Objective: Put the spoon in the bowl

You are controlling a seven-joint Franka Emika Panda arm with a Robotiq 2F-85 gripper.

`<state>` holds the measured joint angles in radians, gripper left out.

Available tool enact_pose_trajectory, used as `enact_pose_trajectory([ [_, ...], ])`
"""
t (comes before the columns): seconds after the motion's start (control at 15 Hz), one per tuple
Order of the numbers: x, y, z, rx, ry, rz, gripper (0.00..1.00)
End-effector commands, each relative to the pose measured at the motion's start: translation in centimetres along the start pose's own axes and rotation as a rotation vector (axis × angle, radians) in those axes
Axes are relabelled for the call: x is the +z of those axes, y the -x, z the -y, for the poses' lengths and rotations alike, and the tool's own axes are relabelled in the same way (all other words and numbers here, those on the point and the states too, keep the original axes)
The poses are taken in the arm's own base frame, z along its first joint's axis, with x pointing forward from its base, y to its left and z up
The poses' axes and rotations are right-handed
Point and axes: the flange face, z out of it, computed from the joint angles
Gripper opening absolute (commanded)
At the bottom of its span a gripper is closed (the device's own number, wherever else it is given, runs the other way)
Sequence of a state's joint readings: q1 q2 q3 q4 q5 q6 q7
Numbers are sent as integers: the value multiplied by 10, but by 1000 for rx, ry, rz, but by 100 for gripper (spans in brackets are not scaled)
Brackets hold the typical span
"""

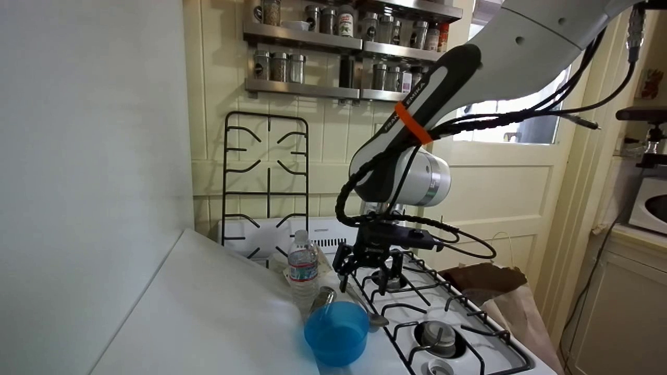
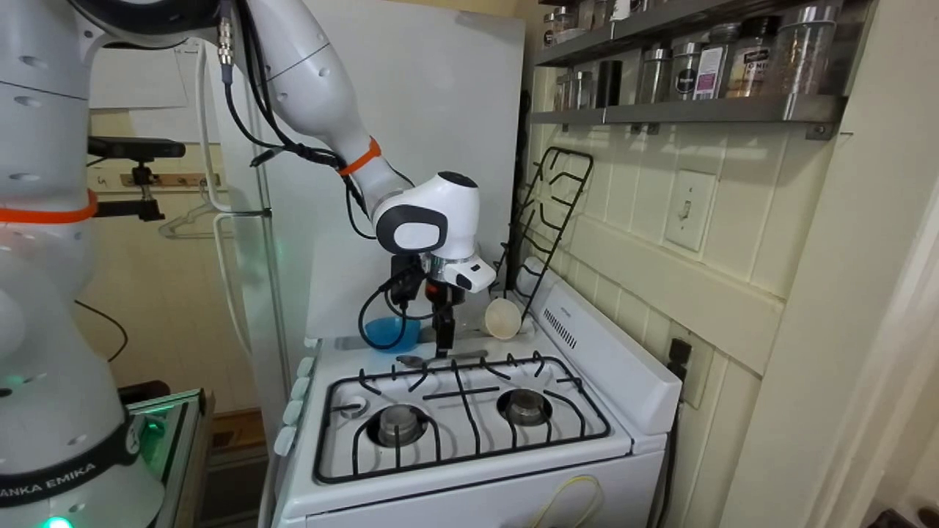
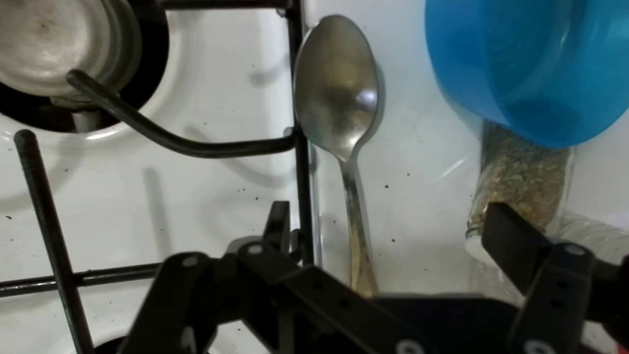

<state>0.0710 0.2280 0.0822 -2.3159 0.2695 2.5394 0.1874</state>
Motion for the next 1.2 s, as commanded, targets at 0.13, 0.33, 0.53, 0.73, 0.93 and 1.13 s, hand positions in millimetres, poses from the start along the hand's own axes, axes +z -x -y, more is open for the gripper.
enact_pose_trajectory([
  [0.13,10,-9,-8,8,11,20,76],
  [0.33,16,-14,-6,0,14,28,56],
  [0.53,24,-21,-1,-15,26,39,49],
  [0.73,31,-26,1,-26,35,50,52],
  [0.93,34,-29,3,-34,37,65,24],
  [1.13,31,-30,0,-39,51,70,2],
])
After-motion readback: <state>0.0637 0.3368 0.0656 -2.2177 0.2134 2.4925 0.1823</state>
